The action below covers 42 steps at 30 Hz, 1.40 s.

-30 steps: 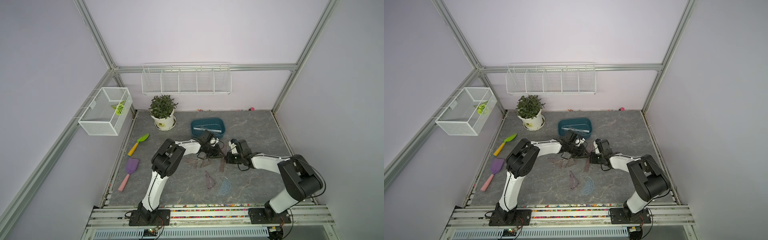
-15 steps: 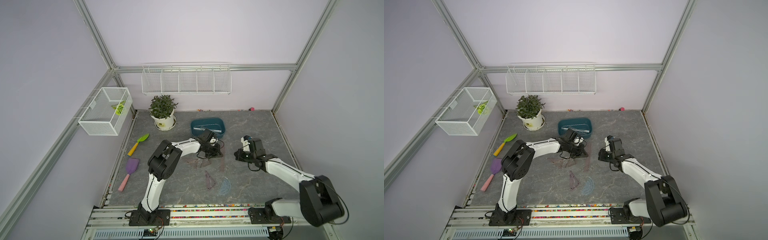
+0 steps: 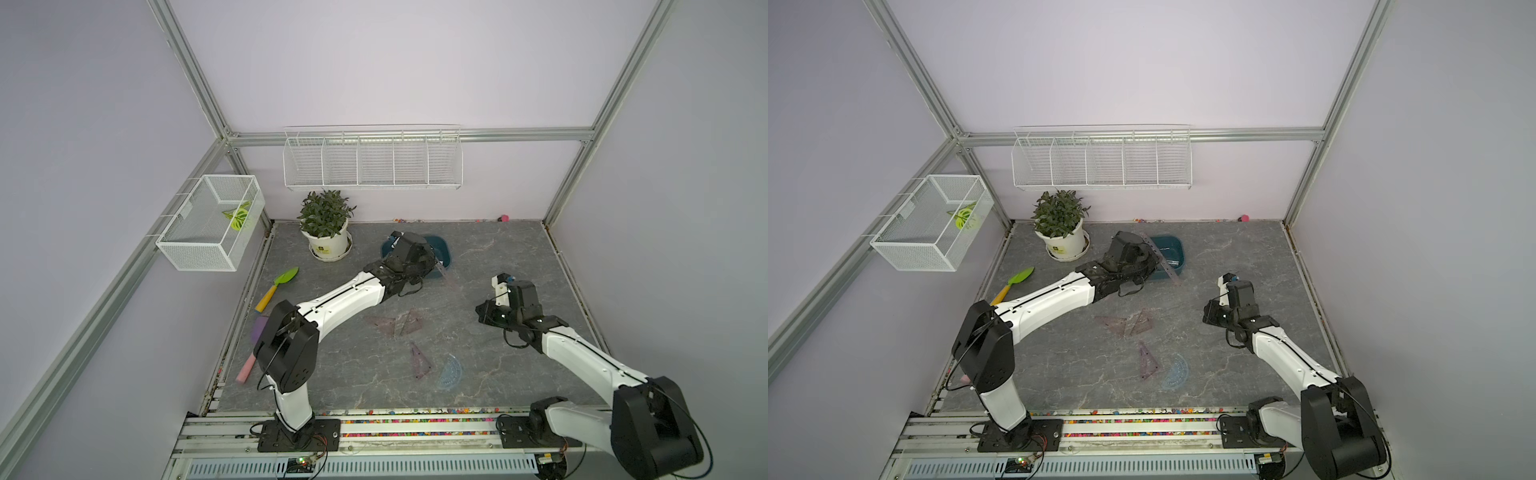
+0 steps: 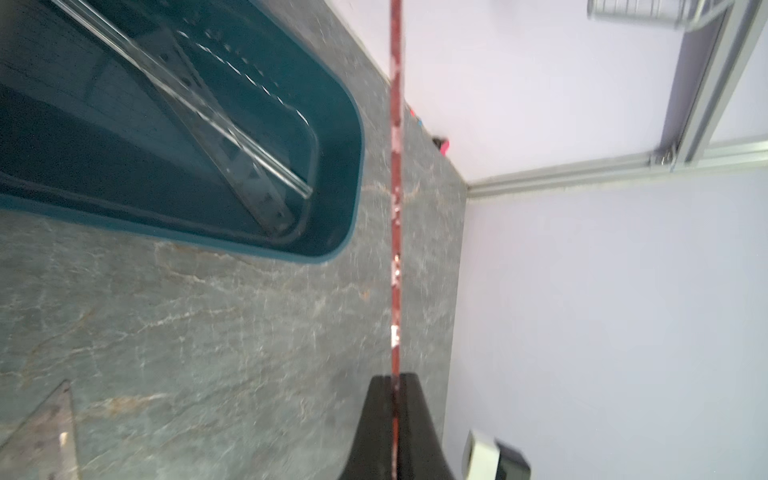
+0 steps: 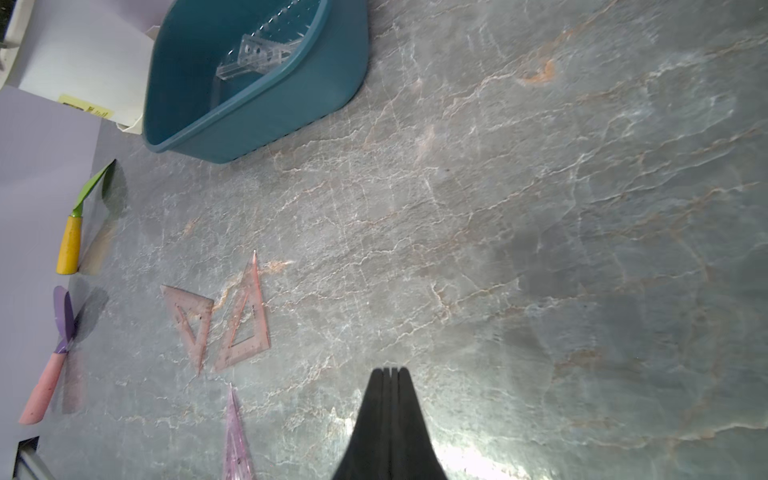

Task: Put the scattered rulers into the storage box
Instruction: Place the ruler in the storage box.

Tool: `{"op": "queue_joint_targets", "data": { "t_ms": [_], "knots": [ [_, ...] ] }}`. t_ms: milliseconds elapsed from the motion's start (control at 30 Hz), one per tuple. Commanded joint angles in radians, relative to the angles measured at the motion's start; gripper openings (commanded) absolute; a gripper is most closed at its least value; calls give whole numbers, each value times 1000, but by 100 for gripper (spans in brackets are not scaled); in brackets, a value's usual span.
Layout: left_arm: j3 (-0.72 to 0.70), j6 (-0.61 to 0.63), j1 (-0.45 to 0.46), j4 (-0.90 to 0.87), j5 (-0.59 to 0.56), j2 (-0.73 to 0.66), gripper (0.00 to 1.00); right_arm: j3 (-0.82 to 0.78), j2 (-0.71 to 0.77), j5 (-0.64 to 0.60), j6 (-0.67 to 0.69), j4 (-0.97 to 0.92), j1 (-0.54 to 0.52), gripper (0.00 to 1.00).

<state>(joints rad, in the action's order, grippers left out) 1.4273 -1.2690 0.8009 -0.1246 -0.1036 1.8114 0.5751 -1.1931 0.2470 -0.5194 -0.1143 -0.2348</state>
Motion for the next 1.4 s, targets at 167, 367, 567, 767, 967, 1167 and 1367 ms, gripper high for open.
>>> {"op": "queue_joint_targets", "data": {
  "t_ms": [167, 367, 567, 767, 967, 1167, 1367],
  "knots": [
    [80, -207, 8, 184, -336, 179, 0, -49, 17, 88, -28, 32, 4, 0],
    [92, -356, -30, 230, -339, 277, 0, -73, 8, 130, -44, 59, 3, 0],
    [124, -387, -41, 163, -426, 299, 0, -82, 7, 159, -54, 81, 4, 0],
    [165, -401, -57, 126, -426, 346, 0, -89, 11, 173, -62, 94, 0, 0],
    [201, -416, -59, 102, -424, 392, 0, -89, 5, 176, -63, 100, -1, 0],
    [309, -396, -77, 40, -334, 455, 0, -89, 1, 178, -64, 103, -3, 0],
    [304, -403, -77, 61, -333, 466, 12, -92, 0, 181, -66, 109, -4, 0]
  ]
}}
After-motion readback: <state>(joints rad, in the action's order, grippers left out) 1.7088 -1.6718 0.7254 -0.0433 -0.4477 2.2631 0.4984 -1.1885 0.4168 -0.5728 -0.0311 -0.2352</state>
